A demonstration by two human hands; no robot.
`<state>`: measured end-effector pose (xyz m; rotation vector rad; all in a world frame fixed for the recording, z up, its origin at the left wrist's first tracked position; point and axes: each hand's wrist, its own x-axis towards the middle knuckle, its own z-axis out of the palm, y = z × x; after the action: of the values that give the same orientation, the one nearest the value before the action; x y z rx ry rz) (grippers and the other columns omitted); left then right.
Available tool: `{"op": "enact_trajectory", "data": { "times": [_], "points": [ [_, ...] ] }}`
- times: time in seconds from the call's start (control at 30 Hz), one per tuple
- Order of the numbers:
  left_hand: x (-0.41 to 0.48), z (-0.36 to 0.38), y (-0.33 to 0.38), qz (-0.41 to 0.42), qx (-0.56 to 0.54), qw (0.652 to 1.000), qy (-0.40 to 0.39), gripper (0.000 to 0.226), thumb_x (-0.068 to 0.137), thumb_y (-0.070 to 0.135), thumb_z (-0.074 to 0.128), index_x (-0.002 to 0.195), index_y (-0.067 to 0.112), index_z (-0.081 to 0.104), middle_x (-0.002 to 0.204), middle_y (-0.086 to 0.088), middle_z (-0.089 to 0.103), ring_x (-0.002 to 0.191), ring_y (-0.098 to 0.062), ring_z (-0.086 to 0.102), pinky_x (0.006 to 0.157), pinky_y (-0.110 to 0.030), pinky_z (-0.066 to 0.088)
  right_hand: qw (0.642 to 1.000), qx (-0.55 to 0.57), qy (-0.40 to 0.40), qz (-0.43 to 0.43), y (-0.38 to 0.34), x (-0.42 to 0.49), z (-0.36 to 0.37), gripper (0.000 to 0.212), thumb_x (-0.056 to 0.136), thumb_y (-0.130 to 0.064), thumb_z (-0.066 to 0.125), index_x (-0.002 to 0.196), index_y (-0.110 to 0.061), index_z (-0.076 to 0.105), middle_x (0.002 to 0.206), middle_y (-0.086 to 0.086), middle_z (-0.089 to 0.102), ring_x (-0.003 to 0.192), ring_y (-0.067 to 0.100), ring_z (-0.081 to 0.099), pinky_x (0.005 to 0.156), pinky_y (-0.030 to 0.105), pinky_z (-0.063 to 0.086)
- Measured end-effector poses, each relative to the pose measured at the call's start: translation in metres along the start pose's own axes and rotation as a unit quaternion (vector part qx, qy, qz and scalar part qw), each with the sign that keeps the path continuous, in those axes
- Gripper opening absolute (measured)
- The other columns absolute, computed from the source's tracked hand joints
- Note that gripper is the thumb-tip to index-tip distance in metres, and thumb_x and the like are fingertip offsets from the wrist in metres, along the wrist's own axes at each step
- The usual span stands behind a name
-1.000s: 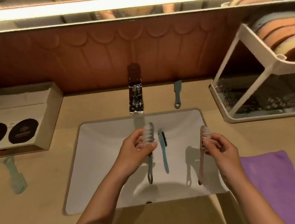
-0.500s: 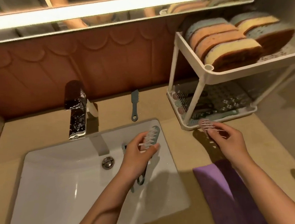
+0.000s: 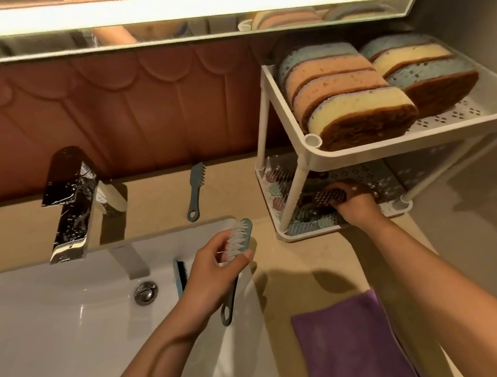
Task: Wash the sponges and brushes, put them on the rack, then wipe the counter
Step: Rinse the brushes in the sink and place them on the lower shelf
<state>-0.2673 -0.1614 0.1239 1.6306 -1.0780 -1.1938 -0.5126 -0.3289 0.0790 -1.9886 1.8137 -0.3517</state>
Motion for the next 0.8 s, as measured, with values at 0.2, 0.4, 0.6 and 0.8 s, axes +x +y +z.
{"op": "enact_trajectory", "data": {
  "times": [0.2, 0.4, 0.6, 0.8],
  "points": [
    [0.009, 0.009, 0.002, 0.004, -0.016, 1.0, 0.002, 0.027, 0.085, 0.015, 0.064, 0.106, 0.031, 0.06, 0.1, 0.006, 0.067, 0.079, 0.008, 0.059, 0.072, -0.01, 0.048, 0.998, -0.018, -0.064, 0.009, 0.009, 0.017, 0.012, 0.032, 0.087, -0.006, 0.058, 0.119, -0.01, 0.062, 0.132, 0.015, 0.054, 0.123, 0.03, 0.048, 0.1, 0.029, 0.035],
    [0.012, 0.021, 0.009, -0.019, -0.054, 0.998, 0.021, 0.026, 0.085, 0.013, 0.063, 0.11, 0.018, 0.058, 0.093, 0.004, 0.064, 0.073, 0.005, 0.059, 0.065, -0.011, 0.049, 0.997, 0.007, -0.072, -0.006, 0.015, 0.014, 0.012, 0.031, 0.089, -0.005, 0.056, 0.119, -0.008, 0.062, 0.132, 0.016, 0.055, 0.122, 0.031, 0.05, 0.101, 0.032, 0.037],
    [0.005, 0.036, 0.011, -0.057, -0.103, 0.993, 0.017, 0.022, 0.086, 0.014, 0.063, 0.106, 0.008, 0.055, 0.088, -0.001, 0.06, 0.079, -0.009, 0.058, 0.072, -0.025, 0.049, 0.995, -0.027, -0.093, -0.023, 0.02, 0.001, 0.006, 0.044, 0.091, -0.006, 0.05, 0.133, -0.019, 0.051, 0.134, 0.017, 0.053, 0.111, 0.03, 0.054, 0.088, 0.031, 0.046],
    [0.002, 0.047, 0.015, -0.129, -0.2, 0.971, -0.005, 0.011, 0.085, 0.018, 0.064, 0.08, 0.018, 0.054, 0.072, 0.002, 0.064, 0.067, -0.005, 0.064, 0.065, -0.022, 0.052, 0.998, 0.012, -0.054, -0.04, -0.008, -0.034, -0.015, 0.043, 0.095, -0.018, 0.046, 0.137, -0.02, 0.046, 0.109, 0.015, 0.066, 0.104, 0.032, 0.06, 0.091, 0.038, 0.044]
  ]
}}
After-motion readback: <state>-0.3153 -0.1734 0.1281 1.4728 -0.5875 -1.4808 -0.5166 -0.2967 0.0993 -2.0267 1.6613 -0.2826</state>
